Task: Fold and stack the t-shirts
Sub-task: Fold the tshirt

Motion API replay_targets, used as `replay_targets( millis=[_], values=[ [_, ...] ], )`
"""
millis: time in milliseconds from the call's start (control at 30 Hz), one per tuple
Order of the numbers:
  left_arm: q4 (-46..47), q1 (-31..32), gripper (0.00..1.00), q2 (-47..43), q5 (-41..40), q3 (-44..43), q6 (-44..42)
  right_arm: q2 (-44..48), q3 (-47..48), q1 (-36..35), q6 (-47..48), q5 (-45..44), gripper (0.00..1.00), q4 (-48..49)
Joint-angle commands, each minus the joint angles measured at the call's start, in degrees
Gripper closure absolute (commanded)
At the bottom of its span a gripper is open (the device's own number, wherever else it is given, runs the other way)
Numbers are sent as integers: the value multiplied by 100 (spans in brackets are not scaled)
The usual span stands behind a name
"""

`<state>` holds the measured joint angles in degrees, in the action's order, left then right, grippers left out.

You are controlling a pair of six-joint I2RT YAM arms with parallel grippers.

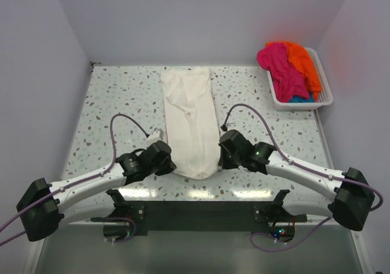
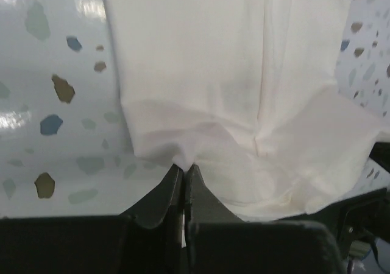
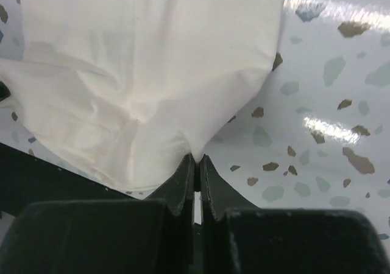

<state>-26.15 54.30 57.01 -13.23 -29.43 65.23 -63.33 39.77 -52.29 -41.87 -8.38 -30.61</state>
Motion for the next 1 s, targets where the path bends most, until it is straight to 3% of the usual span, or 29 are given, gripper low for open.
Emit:
replay_targets(
  millis=[0,200,533,967],
  values=[
    [329,-602,100,239,-329,-466,-624,-653,863,140,538,-506,100,55],
    [865,-1360,100,811,-478,-1028,-977,-1820,1753,1035,890,-384,100,713],
    [1823,-2353,100,1979,-426,-1645,-1170,-3324,2939,1704,1181,-278,100,1312],
    [2764,-3171,100,3430,488,-2488,-1768,-4213,3818,2223,1277,47,100,1409]
  ],
)
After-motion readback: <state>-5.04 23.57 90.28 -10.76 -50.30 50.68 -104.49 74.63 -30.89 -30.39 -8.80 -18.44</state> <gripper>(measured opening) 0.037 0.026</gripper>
